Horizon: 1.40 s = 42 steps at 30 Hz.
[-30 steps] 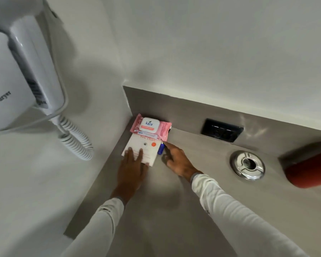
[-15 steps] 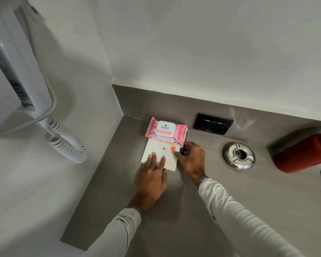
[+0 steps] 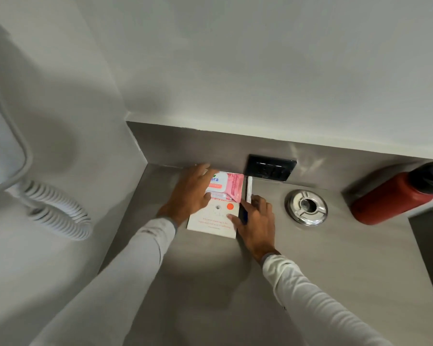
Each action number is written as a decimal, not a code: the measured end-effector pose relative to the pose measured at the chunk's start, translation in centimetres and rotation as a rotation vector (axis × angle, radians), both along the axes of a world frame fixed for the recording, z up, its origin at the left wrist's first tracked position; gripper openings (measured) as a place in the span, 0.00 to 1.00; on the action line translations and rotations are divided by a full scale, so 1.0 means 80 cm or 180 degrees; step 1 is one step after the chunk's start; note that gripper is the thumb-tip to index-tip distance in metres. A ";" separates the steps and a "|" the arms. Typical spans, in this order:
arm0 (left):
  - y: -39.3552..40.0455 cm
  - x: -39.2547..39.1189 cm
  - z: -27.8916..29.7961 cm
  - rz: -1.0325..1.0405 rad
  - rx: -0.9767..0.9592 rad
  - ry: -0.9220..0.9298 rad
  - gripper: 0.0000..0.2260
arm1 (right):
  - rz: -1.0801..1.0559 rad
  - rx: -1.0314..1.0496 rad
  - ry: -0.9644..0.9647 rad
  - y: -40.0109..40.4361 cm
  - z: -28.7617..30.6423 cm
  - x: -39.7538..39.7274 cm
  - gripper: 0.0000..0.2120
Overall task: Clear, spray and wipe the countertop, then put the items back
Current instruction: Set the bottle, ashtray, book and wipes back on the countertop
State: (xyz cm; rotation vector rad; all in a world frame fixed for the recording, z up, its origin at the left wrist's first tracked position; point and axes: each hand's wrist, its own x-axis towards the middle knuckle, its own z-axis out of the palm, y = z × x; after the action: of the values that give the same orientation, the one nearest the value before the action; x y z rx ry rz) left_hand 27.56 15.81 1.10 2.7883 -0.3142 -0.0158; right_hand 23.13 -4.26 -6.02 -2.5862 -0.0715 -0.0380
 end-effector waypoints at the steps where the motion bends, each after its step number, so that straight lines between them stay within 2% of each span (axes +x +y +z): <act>1: 0.005 0.013 0.001 -0.0146 0.0063 0.0216 0.29 | 0.0046 -0.0122 -0.0044 0.001 -0.003 -0.001 0.27; 3: 0.014 0.028 -0.003 -0.0385 0.0328 0.0492 0.33 | 0.0098 -0.0304 -0.0067 0.001 -0.006 -0.001 0.27; 6: 0.030 0.025 -0.014 -0.0375 0.0534 0.0493 0.35 | 0.0228 -0.0440 -0.0037 0.001 -0.008 0.001 0.27; 10: 0.061 -0.008 -0.011 0.0085 -0.0005 0.0386 0.35 | 0.0244 -0.0397 -0.0028 0.003 -0.009 0.003 0.28; 14: 0.102 -0.047 -0.017 0.0957 -0.0474 0.0357 0.32 | 0.0256 -0.0413 0.0030 0.008 -0.010 -0.001 0.28; 20: 0.128 -0.062 -0.033 0.1676 -0.0504 0.0145 0.25 | 0.0248 -0.0447 0.0016 0.007 -0.009 -0.003 0.27; 27: 0.106 -0.055 -0.025 0.1916 -0.0198 0.0015 0.30 | 0.0163 -0.0309 -0.0051 0.007 -0.009 -0.007 0.26; 29: 0.089 -0.056 -0.025 0.1755 0.0140 -0.0298 0.33 | 0.0111 0.0008 0.0023 0.006 -0.003 -0.008 0.29; 31: 0.061 -0.058 -0.024 0.1320 0.0247 -0.0690 0.30 | -0.0012 0.0463 0.0174 0.005 0.005 -0.007 0.28; 32: 0.044 -0.060 -0.023 0.1074 0.0218 -0.0626 0.28 | -0.0088 0.0684 0.0230 0.005 0.009 -0.005 0.24; 34: 0.010 -0.066 -0.024 0.0747 0.0217 -0.0072 0.26 | -0.0199 0.0976 0.0254 0.002 0.016 0.003 0.14; 37: -0.021 -0.074 -0.039 0.0699 0.0367 0.0551 0.29 | -0.0225 0.1018 0.0335 -0.002 0.024 0.015 0.07; 42: -0.042 -0.091 -0.053 0.0789 0.0312 0.0688 0.29 | -0.0317 0.1119 0.0406 -0.016 0.032 0.011 0.12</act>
State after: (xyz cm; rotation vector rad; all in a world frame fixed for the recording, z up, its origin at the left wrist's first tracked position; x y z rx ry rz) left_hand 20.30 12.42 -3.15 2.8676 0.0882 -0.2778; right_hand 23.98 -5.56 -3.49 -2.2326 0.1025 0.0717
